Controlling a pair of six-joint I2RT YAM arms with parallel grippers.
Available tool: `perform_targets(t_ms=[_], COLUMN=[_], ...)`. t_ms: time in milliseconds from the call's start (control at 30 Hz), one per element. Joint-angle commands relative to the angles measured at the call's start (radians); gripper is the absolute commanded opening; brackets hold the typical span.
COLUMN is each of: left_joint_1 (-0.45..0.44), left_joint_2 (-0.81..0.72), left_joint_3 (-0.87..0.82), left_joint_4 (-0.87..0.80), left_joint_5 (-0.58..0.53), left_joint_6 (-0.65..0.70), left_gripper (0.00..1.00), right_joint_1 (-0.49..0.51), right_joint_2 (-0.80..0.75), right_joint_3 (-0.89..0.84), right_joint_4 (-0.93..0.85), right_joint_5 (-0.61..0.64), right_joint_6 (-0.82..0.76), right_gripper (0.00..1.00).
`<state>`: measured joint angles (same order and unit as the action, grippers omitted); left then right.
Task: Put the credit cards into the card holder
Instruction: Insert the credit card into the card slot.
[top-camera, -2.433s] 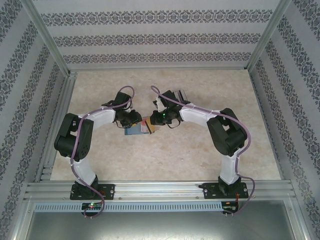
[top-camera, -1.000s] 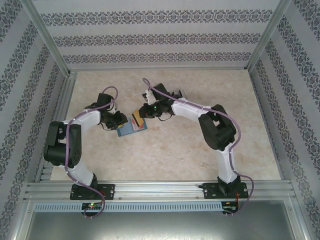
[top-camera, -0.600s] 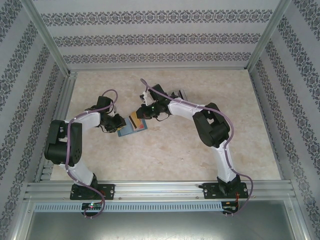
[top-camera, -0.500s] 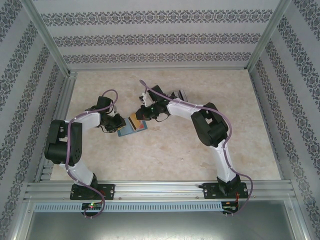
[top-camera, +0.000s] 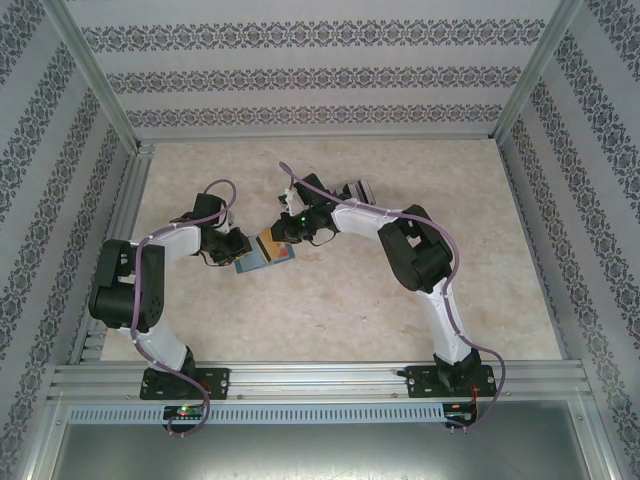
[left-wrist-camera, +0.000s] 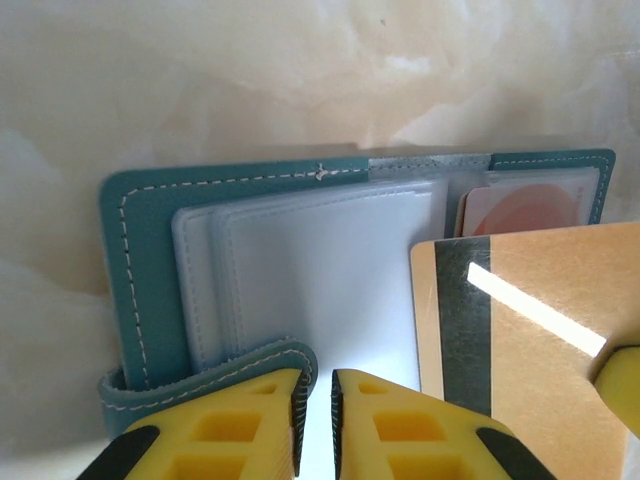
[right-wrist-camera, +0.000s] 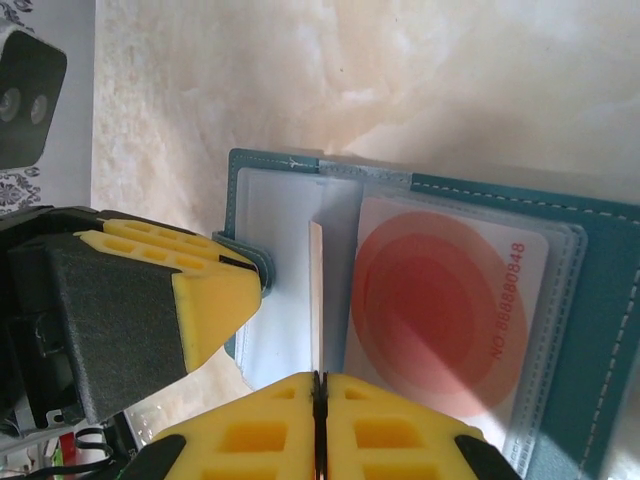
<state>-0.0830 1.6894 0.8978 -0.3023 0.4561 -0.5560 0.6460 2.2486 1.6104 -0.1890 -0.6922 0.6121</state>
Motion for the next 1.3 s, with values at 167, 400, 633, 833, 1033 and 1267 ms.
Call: perform_targets(t_ms=[167,400,633,833,1033,1267], left_joint_1=[0.02,0.022,0.025,0.029,0.031,0.031], left_joint_2=[0.01,-0.002,-0.005,-0.011,-0.017,-0.008], left_joint_3=[-0.038,-0.047,-0.05,-0.056,-0.066,-0.065], left_joint_4=[-0.043,-0.043,-0.041,-0.044,-0.041,-0.032], left_joint_5=[-0.043,-0.046,-0.046,-0.048,-0.048,-0.035], left_joint_6=[0.024,0.021,0.019,0.021,0.018,0.011], left_gripper=[0.19,0.19,0.19,0.19,0.19,0.19], right_joint_1=[-0.005,-0.005,-0.006,-0.007,-0.007,0.004], right_joint_2=[-0.007,-0.022,-0.043,-0.052,-0.05,0.003], right_joint_3=[-0.018,-0.041,-0.071,-0.094,-0.099,-0.048], right_joint_4=[0.035,0.055,0.083,0.096,0.101,0.088], right_joint_5=[0.031,0.046,0.062,0.073,0.08,0.041], right_joint_6=[0.034,0.049,0.064,0.077,0.085,0.095], right_gripper=[0.11,0.11,0.11,0.11,0.11,0.11])
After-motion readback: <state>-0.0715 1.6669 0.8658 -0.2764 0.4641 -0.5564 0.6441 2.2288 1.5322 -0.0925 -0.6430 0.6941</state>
